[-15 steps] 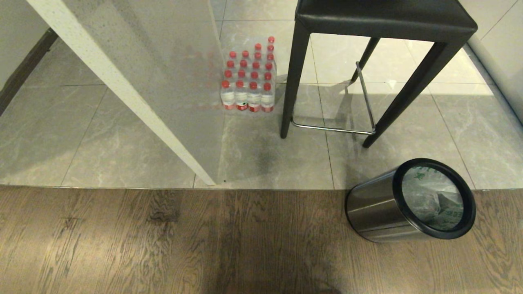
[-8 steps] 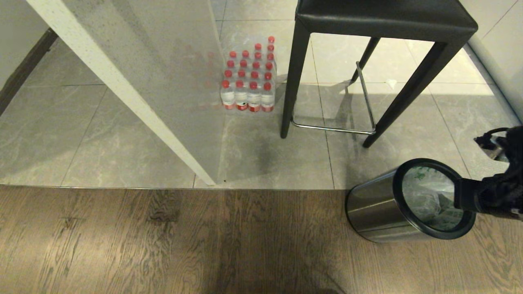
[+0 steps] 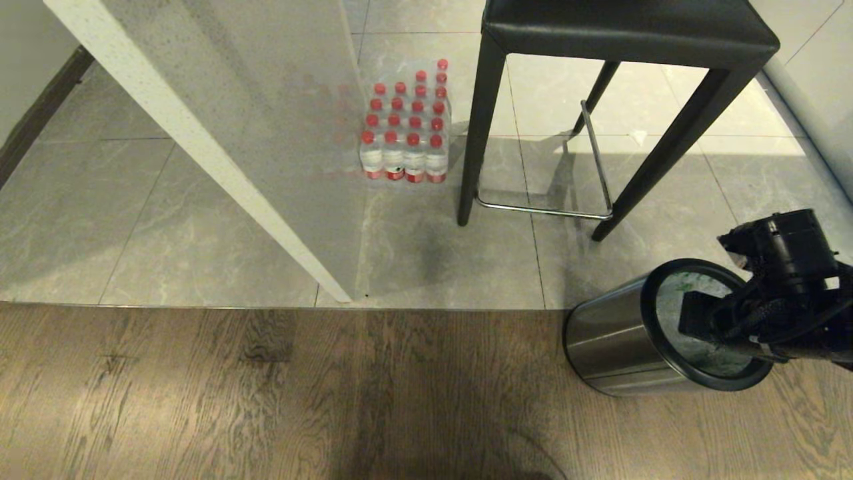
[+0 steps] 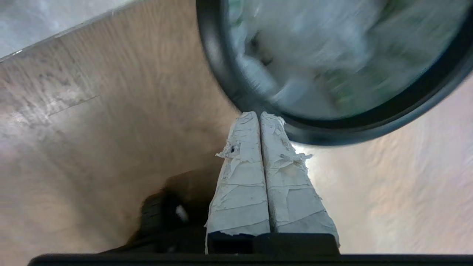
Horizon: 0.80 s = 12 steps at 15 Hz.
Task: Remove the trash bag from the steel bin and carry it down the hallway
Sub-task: Place the outer trash can on the ground
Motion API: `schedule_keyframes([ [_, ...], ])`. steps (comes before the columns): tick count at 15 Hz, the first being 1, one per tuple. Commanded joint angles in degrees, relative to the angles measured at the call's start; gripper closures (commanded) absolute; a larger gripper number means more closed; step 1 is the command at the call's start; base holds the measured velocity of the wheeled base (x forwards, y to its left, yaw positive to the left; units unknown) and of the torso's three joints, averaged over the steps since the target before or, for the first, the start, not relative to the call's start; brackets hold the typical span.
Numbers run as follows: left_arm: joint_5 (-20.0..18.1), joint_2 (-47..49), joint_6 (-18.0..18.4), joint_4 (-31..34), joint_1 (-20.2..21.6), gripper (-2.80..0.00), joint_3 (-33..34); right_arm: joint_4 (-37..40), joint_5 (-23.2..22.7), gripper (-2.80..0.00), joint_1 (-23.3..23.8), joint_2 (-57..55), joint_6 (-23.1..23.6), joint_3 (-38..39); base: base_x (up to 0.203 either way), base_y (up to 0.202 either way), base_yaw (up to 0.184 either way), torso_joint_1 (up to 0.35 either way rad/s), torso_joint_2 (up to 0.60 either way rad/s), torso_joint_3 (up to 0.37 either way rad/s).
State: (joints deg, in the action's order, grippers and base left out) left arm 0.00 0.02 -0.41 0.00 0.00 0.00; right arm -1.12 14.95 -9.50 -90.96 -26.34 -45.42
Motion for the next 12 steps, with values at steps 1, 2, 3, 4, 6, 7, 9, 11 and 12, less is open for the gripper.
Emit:
schedule_keyframes([
  [1, 0.0, -0.02, -0.02, 0.0, 0.0, 0.0, 0.0, 0.06, -0.01, 0.0, -1.15, -2.41, -1.74, -0.37, 0.0, 0.0, 0.0, 0.0, 0.0, 0.0],
  [2, 0.0, -0.02, -0.02, 0.0, 0.0, 0.0, 0.0, -0.11, -0.11, 0.0, -1.87, -3.73, -1.88, -1.07, 0.0, 0.0, 0.0, 0.0, 0.0, 0.0],
  [3, 0.0, -0.02, -0.02, 0.0, 0.0, 0.0, 0.0, -0.17, -0.26, 0.0, -2.51, -3.88, -1.74, -1.02, 0.0, 0.0, 0.0, 0.0, 0.0, 0.0],
  [4, 0.0, -0.02, -0.02, 0.0, 0.0, 0.0, 0.0, -0.62, -0.22, 0.0, -3.27, -4.21, -1.55, -0.69, 0.0, 0.0, 0.0, 0.0, 0.0, 0.0],
  [6, 0.0, -0.02, -0.02, 0.0, 0.0, 0.0, 0.0, -0.81, 0.17, 0.0, -3.95, -5.03, -1.86, -0.61, 0.0, 0.0, 0.0, 0.0, 0.0, 0.0],
  [7, 0.0, -0.02, -0.02, 0.0, 0.0, 0.0, 0.0, -0.9, 0.25, 0.0, -3.95, -5.63, -2.05, -0.54, 0.0, 0.0, 0.0, 0.0, 0.0, 0.0],
  [9, 0.0, -0.02, -0.02, 0.0, 0.0, 0.0, 0.0, -1.0, 0.29, 0.0, -3.86, -6.22, -1.3, -0.77, 0.0, 0.0, 0.0, 0.0, 0.0, 0.0],
  [11, 0.0, -0.02, -0.02, 0.0, 0.0, 0.0, 0.0, -1.55, 0.3, 0.0, -3.86, -3.93, -1.58, -1.1, 0.0, 0.0, 0.0, 0.0, 0.0, 0.0],
  [12, 0.0, -0.02, -0.02, 0.0, 0.0, 0.0, 0.0, -1.41, 0.23, 0.0, -3.8, -3.06, -1.68, -1.14, 0.0, 0.0, 0.0, 0.0, 0.0, 0.0],
])
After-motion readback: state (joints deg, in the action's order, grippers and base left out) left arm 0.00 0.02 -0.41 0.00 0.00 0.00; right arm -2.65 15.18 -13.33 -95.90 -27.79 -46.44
